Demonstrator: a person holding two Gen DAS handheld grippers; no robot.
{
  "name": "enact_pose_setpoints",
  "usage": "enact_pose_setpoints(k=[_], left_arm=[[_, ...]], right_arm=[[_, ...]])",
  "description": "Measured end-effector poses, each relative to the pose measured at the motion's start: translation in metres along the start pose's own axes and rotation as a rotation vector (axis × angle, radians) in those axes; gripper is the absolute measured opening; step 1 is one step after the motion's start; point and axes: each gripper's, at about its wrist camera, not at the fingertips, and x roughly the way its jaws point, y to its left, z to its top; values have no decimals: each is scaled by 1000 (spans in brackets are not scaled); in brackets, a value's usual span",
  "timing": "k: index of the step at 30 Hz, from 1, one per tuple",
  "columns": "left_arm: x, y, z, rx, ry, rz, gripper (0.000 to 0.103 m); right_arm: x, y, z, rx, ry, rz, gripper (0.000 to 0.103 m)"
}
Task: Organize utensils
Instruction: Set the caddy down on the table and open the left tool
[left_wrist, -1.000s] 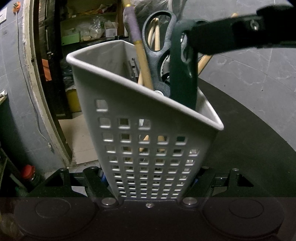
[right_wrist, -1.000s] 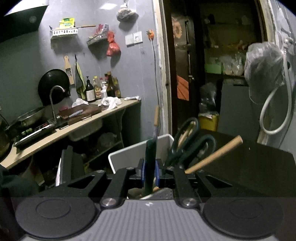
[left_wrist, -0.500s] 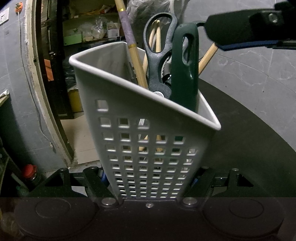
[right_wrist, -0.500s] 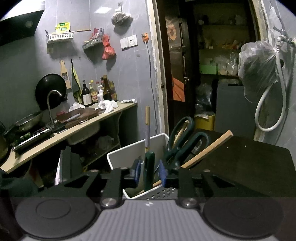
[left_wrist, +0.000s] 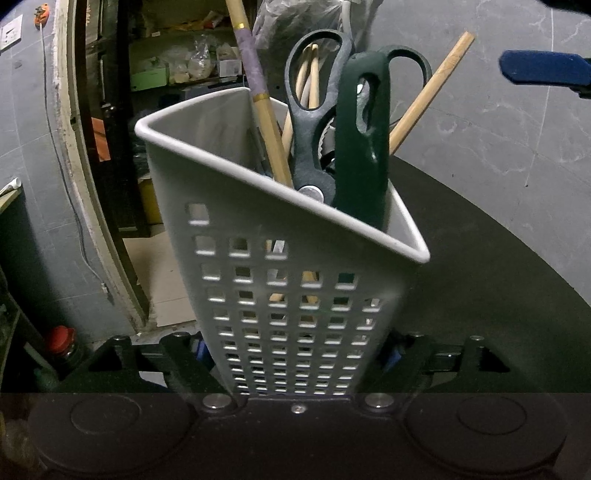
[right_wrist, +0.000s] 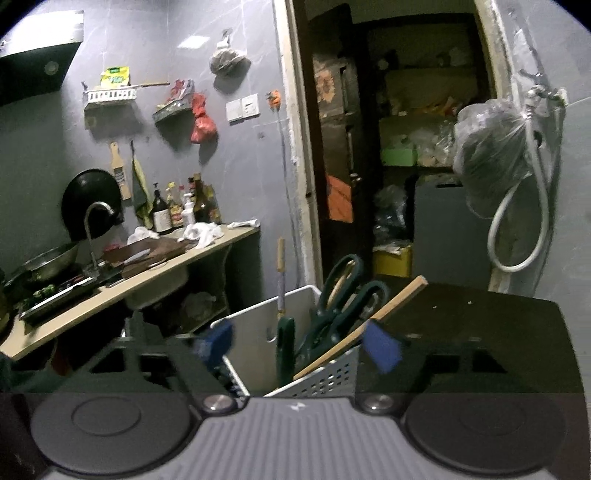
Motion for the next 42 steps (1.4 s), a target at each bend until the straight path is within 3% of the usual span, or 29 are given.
enact_pose_setpoints(k=[4,9,11,23,32,42], left_arm=[[-2,-2,0,-6,-6,-2,88],[-6,-6,-2,-12,-21,-1,94],[-8,-9,-2,-20,-30,6,102],[-32,-32,-20,-55,-51,70,102],[-66,-49,-37,-40,-10,126,102],[-117,-40,-39,-39,-64,89,102]], right_arm=[[-8,-3,-2,18,-20,-29,101],[-18,-11,-9,51,-24,-69,103],[-23,-15,-13,65,-28,-86,103],[-43,-29,-29,118,-11,-117,103],[-53,-35,-46,177,4,-113,103],[-65,-16,-63,211,37,-239,103]])
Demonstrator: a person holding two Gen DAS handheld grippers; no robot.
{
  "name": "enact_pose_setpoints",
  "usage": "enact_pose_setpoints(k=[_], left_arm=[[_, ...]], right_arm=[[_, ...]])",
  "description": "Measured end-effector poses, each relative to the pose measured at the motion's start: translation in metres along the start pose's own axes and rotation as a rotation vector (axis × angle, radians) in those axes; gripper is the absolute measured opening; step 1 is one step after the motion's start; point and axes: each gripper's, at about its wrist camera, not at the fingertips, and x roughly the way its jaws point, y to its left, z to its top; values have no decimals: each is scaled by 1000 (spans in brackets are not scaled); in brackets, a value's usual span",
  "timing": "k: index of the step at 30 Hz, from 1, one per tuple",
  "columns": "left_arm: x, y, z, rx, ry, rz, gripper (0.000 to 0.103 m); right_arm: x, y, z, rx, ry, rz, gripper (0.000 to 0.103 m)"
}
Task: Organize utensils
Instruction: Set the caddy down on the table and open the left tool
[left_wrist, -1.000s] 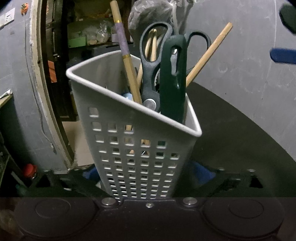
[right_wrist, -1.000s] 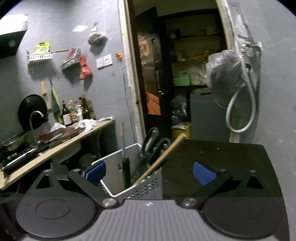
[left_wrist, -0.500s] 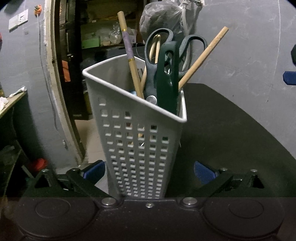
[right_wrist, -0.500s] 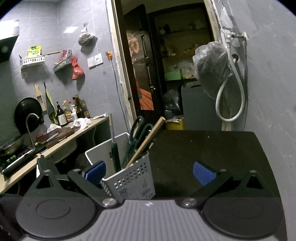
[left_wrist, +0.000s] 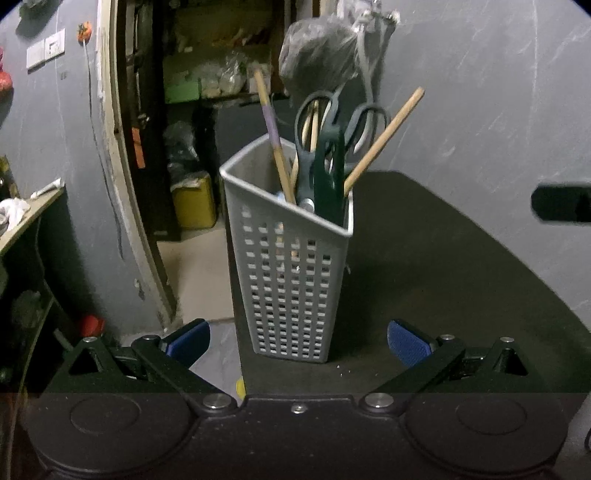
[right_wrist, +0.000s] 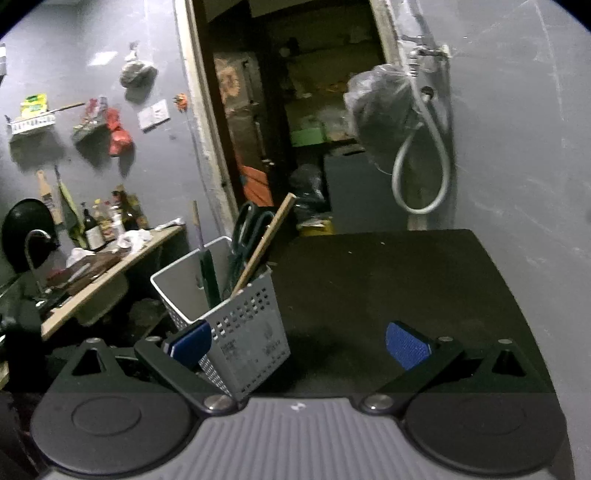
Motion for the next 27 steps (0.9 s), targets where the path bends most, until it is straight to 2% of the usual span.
enact_pose_setpoints(k=[9,17,22,27], left_arm=[[-44,33,-2,-12,-93,-54,102],[-82,61,-12,-42,-110,-113,102],[-101,76,-18,-91,-107,-137,102],[-115,80,-21,-82,-123,-130,102]], right_arm=[[-25,38,-17,65,-14,-169,103],[-55,74,-41,155,-6,-305,103],[-70,97,-52,125,8,-366,103],[-79,110,-58,110,24,-387,103]])
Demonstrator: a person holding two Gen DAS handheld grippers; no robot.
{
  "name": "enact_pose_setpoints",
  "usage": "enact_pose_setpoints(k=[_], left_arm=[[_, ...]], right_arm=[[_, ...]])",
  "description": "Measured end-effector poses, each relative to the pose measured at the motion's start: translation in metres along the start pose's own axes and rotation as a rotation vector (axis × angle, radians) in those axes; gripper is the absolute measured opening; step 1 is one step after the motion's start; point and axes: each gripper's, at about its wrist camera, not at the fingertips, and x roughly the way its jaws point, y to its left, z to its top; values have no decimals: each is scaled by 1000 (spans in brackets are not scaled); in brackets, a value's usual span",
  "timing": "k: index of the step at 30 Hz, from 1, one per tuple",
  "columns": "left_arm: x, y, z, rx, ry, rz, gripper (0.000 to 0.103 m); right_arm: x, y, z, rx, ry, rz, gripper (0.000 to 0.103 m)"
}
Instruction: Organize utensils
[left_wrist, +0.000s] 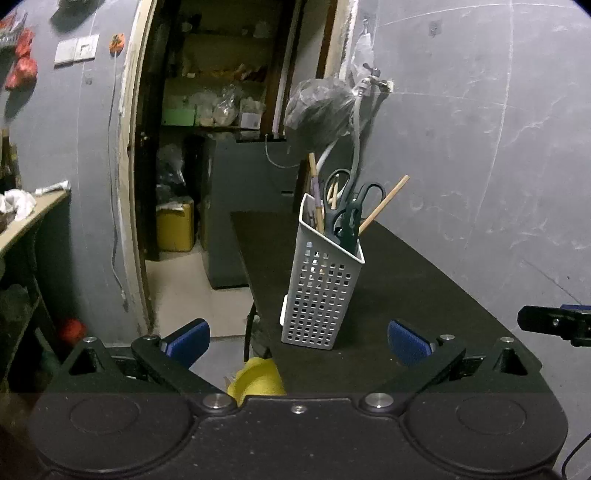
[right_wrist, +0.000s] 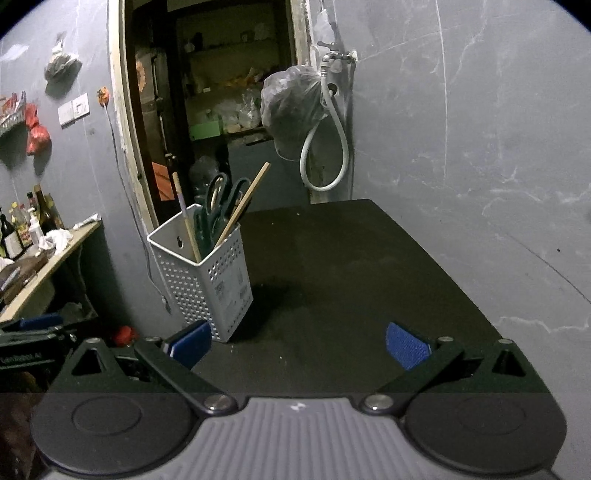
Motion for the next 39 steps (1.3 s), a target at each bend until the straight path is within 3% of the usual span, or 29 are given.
enact_pose_setpoints(k=[10,39], left_arm=[[-13,-6,-3,57,6,37,102],[-17,-7,-18,45,52,55,102]], right_arm=[[-1,5,-9,3,32,-14,103],[4,1,-35,-30,148,29,103]])
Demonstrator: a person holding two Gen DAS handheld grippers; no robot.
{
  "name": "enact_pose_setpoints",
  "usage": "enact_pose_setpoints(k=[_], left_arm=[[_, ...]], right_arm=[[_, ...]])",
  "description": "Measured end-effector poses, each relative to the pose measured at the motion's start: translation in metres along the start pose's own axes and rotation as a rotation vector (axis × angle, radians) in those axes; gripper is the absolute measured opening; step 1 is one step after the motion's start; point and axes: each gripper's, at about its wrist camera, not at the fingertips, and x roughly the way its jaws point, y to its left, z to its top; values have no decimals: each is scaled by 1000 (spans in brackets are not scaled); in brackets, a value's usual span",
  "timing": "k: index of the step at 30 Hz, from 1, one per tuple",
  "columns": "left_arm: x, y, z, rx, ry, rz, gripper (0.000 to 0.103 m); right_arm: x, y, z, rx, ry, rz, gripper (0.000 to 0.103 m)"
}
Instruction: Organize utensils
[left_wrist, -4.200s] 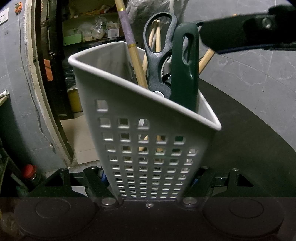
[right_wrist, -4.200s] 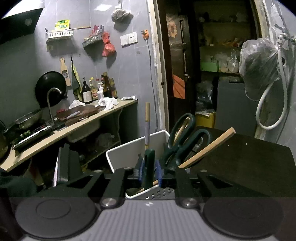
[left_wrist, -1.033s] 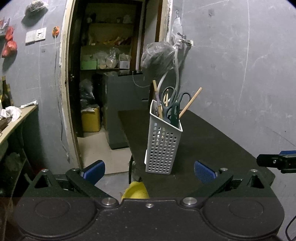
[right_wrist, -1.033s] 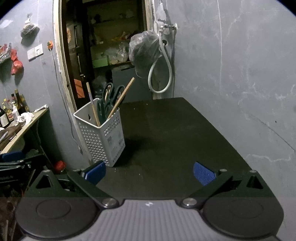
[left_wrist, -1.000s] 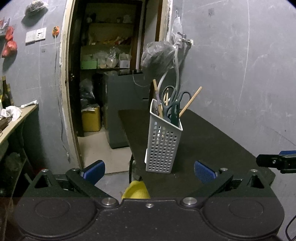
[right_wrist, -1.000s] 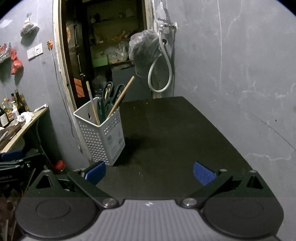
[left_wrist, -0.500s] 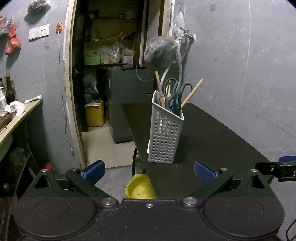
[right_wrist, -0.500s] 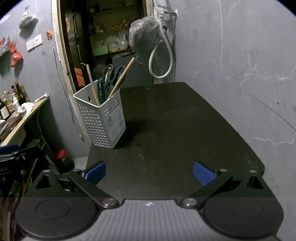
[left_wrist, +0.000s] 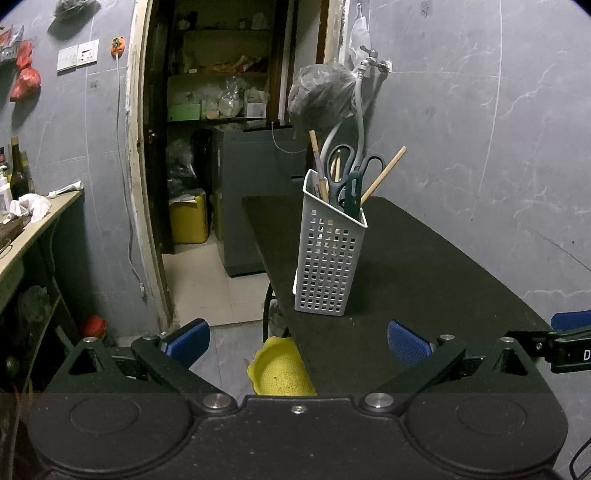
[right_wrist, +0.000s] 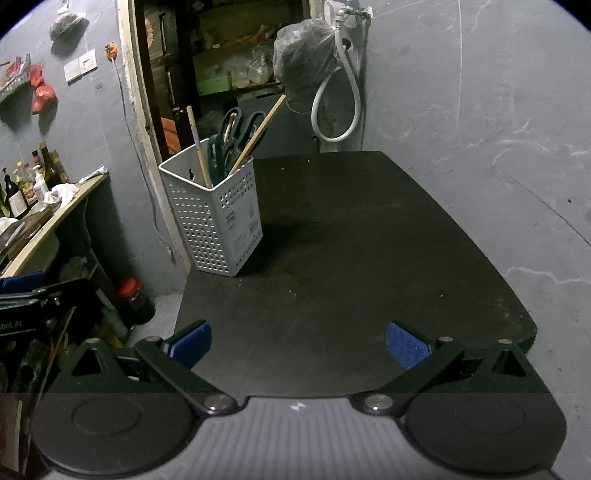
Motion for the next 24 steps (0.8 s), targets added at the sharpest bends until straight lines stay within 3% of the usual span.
enact_pose_setpoints(k=[24], left_arm=[[3,-2,-2,16,0,-4,102]], right_arm=[[0,-3,0,1,-4,-9,103]])
